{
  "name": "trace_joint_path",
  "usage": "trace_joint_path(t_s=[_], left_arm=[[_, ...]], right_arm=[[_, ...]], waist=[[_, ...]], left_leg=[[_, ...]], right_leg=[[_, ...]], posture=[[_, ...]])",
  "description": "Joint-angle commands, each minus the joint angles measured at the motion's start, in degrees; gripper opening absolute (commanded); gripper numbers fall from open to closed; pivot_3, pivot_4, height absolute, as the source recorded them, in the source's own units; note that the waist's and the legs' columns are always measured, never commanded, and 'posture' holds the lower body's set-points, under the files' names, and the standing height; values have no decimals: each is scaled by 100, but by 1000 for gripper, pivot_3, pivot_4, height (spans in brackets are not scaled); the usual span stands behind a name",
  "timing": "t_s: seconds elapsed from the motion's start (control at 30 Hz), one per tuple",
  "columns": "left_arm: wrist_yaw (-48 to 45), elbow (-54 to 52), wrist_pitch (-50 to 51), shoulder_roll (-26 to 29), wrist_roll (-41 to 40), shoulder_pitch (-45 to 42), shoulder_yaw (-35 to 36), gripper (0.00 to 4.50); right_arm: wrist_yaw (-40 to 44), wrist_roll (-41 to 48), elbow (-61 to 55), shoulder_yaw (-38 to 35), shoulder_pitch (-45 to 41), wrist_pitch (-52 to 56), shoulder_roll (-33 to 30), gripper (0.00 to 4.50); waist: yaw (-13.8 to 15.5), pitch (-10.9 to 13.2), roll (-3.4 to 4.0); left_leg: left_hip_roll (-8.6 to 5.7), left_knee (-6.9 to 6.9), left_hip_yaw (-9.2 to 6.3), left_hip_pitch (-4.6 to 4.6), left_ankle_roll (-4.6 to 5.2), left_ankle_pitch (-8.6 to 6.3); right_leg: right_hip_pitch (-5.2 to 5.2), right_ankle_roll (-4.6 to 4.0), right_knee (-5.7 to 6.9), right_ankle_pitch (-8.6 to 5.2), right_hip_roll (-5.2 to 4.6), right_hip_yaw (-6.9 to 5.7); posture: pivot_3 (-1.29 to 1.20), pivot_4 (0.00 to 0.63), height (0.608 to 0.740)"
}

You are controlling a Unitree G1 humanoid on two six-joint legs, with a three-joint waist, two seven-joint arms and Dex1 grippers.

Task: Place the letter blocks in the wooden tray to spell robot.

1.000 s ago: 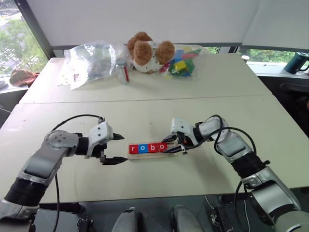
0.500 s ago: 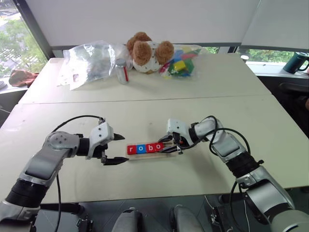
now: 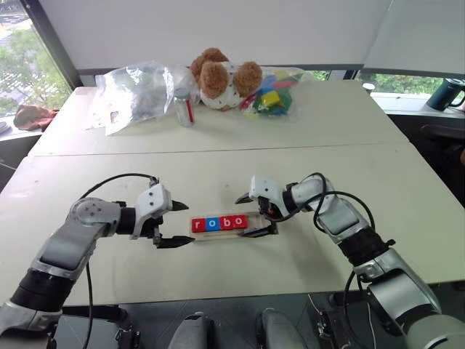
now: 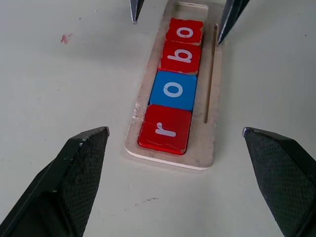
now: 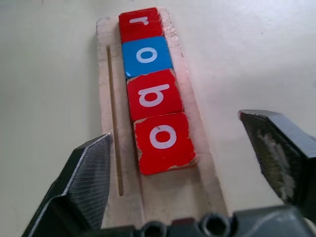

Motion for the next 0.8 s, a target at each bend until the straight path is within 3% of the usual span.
trace_joint_path(t_s=[0.03,0.1,0.2,0.3,0.43,0.57,0.8], left_arm=[[-13,-44,-106,0,13,-105,43,4500],[-20,-69,-129,1,14,-81,50,4500],[-11,-131,-181,-80,-30,-135,59,4500],[-29,-252,-80,-203,-168,-234,46,4500],[-120,-185,-40,-373,-172,-466,-109,4500],[-227,207,-183,-588,-52,-747,-323,4500],[-451,711,-508,-807,136,-1067,-552,4500]], right_arm=[[-155,232,-158,-446,-280,159,-7,4438],[-406,336,-401,-754,-286,534,-91,4438],[-1502,327,-1325,-1559,14,1683,-112,4438],[-3083,-4,-2602,-2387,571,3000,341,4438],[-5068,-1011,-4705,-3235,2020,4687,1356,4438],[-5795,-1441,-5676,-3093,3140,5246,1711,4438],[-6239,-1269,-6335,-3266,3918,6093,2682,4438]], waist=[[2,0,0],[3,0,0],[25,0,0],[36,-2,-1],[59,-11,3],[31,-13,7],[-16,-13,7]], left_leg=[[0,0,0,0,0,0],[0,0,0,0,0,0],[0,-1,-3,-3,0,0],[0,-2,-11,-11,-3,0],[-1,-5,-17,-27,-32,16],[-12,5,-4,-63,-39,24],[1,-1,-5,-7,-15,12]], right_leg=[[0,0,0,0,0,0],[0,0,0,0,0,0],[-2,0,0,0,-2,0],[-5,0,-1,0,-5,-2],[-19,0,0,0,-5,-3],[-53,0,7,1,-4,12],[-21,-2,36,0,25,10]], posture=[[0,150,740],[0,150,740],[0,150,740],[0,150,740],[0,150,740],[0,150,740],[0,150,740]])
